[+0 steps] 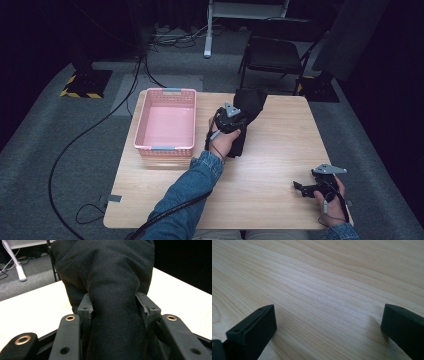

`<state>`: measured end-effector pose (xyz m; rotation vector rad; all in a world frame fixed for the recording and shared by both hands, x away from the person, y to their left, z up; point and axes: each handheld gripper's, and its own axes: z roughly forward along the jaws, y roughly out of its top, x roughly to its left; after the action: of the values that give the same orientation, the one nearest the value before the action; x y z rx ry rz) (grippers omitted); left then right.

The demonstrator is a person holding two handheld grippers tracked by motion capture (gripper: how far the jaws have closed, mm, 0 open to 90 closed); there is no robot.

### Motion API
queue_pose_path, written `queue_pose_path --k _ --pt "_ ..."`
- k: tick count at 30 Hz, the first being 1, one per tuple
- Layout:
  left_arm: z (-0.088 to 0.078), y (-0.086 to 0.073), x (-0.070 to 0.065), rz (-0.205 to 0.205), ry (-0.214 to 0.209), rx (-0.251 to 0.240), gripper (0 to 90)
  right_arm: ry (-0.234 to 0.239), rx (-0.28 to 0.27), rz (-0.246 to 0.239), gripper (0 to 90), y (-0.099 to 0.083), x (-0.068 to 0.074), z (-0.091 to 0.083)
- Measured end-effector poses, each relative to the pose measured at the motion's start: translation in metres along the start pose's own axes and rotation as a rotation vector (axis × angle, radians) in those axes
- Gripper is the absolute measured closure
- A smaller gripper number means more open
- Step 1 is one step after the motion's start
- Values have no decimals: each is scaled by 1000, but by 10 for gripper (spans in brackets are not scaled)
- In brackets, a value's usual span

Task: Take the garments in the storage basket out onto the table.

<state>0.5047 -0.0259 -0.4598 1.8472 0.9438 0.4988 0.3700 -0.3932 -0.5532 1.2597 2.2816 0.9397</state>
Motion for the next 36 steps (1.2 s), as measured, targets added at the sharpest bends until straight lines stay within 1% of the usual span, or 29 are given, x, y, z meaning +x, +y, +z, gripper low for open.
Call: queue_pose_path --k 10,13,14,16,17,19,21,23,26,28,36 --pt "7 -8 -1 -11 -4 19 544 0 0 0 0 0 0 0" --pt "9 -9 -2 -8 -4 23 547 0 0 0 0 0 0 0" --pt "9 -9 -2 -7 -3 21 550 0 0 0 0 0 0 0" --pt "8 -8 -3 -2 -2 -1 568 0 -1 -1 0 0 0 0" --pt "8 -5 -4 12 -1 -2 527 0 0 -1 0 0 0 0" --pt "7 -1 -6 -8 6 -2 325 0 0 0 0 0 0 0" --pt "7 0 -7 -21 -1 3 254 0 0 -1 0 0 0 0" --pt "7 0 -6 -21 0 7 223 0 0 -1 0 0 0 0" --pt "8 -4 -3 -53 -1 12 181 0 -1 -1 0 0 0 0" --pt "8 -6 -1 -66 -2 13 180 0 -1 -1 0 0 0 0" --pt "0 -8 6 -69 2 -10 170 0 0 -1 0 0 0 0"
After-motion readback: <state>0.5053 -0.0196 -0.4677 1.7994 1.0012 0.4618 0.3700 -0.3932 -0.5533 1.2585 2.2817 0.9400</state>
